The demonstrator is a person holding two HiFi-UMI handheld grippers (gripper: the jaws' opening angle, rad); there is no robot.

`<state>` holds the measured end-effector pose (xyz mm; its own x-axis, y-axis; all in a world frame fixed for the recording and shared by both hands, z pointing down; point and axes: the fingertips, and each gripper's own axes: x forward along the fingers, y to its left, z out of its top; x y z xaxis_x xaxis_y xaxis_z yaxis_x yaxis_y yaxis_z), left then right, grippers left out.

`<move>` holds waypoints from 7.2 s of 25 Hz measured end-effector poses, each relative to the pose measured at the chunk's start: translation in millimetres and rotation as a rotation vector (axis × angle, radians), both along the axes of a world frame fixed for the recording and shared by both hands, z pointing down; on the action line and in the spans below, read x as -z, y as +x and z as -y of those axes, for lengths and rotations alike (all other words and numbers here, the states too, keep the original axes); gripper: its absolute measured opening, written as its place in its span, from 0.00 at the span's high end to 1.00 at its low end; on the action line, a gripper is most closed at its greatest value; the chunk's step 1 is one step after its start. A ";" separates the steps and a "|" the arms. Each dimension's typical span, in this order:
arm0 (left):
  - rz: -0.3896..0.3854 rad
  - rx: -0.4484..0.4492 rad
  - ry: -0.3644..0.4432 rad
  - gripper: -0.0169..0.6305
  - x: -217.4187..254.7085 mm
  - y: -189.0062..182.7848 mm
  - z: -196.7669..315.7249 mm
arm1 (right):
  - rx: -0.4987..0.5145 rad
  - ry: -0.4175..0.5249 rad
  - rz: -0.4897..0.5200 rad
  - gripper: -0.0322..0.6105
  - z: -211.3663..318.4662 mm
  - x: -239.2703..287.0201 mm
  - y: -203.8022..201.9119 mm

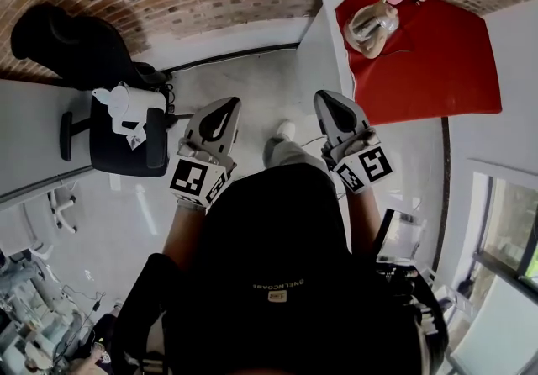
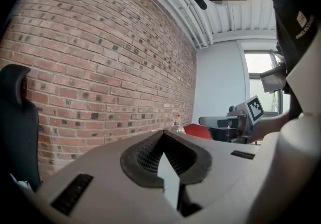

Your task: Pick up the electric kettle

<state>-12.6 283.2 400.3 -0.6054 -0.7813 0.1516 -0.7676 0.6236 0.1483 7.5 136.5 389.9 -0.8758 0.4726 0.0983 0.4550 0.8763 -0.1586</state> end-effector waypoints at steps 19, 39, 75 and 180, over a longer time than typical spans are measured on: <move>-0.035 -0.015 -0.083 0.97 -8.3 -96.5 138.3 | 0.007 -0.084 -0.063 0.94 124.0 -17.4 -88.0; -0.055 -0.331 -0.105 0.96 -25.1 -151.1 226.6 | -0.245 -0.113 -0.062 0.94 201.3 -15.3 -121.6; -0.299 -1.091 -0.243 0.62 -183.1 -101.1 409.7 | -0.974 -0.166 -0.117 0.94 285.8 -14.3 -16.2; 0.138 -1.215 -0.156 0.75 40.5 -51.5 500.6 | -1.176 -0.129 0.026 0.94 338.9 12.7 50.4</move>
